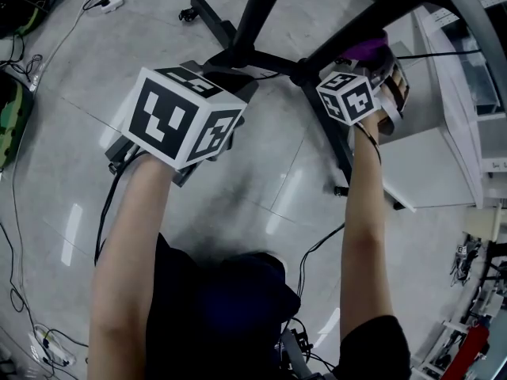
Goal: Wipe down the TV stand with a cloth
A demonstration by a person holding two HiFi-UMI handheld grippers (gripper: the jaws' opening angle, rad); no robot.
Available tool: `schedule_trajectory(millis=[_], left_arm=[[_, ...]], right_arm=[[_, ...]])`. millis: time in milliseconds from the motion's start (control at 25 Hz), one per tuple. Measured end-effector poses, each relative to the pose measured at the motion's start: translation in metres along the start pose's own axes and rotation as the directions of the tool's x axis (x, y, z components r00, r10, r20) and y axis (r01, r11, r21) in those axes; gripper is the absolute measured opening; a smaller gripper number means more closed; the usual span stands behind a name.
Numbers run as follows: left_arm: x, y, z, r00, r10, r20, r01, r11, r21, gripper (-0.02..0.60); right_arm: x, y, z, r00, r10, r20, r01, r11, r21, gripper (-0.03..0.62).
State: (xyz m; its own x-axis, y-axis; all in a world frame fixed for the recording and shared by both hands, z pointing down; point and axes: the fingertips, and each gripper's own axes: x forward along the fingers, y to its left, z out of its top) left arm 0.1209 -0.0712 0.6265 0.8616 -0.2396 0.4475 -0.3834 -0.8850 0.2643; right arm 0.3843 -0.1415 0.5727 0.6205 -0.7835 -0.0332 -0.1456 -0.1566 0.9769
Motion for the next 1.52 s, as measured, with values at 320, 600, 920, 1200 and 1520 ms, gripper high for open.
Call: schedule_trajectory(millis=[320,600,920,1200,1520], left_arm=[[0.001,0.002,0.0,1.0,0.005,0.002,-0.005,1.0,-0.006,0.006],[-0.005,0.006,0.0,1.0,0.01,0.007,-0.01,1.0,-0.002,0.006],[-0.012,0.012,0.003,0.999,0.038,0.02,-0.038,0.999,0.002,0.006],[-0.014,0.009,0.008,0.998,0.059,0.027,-0.058,0.998,-0.037,0.006],[-0.033,0.015,0.016,0.992,0.118,0.052,-0.113,0.989,-0.091,0.006]], right_arm=[[0.005,0.075,-0.02,0.99,0.126,-0.071,-0.125,0.992,0.009,0.075],[0.002,0.145,-0.033,0.957,0.248,-0.151,-0.25,0.968,0.005,0.075],[-0.008,0.174,-0.041,0.932,0.328,-0.155,-0.333,0.943,-0.005,0.075],[-0.037,0.166,-0.029,0.913,0.402,-0.071,-0.396,0.914,0.085,0.075],[-0.093,0.15,0.073,0.844,0.465,0.267,-0.514,0.843,0.157,0.075]])
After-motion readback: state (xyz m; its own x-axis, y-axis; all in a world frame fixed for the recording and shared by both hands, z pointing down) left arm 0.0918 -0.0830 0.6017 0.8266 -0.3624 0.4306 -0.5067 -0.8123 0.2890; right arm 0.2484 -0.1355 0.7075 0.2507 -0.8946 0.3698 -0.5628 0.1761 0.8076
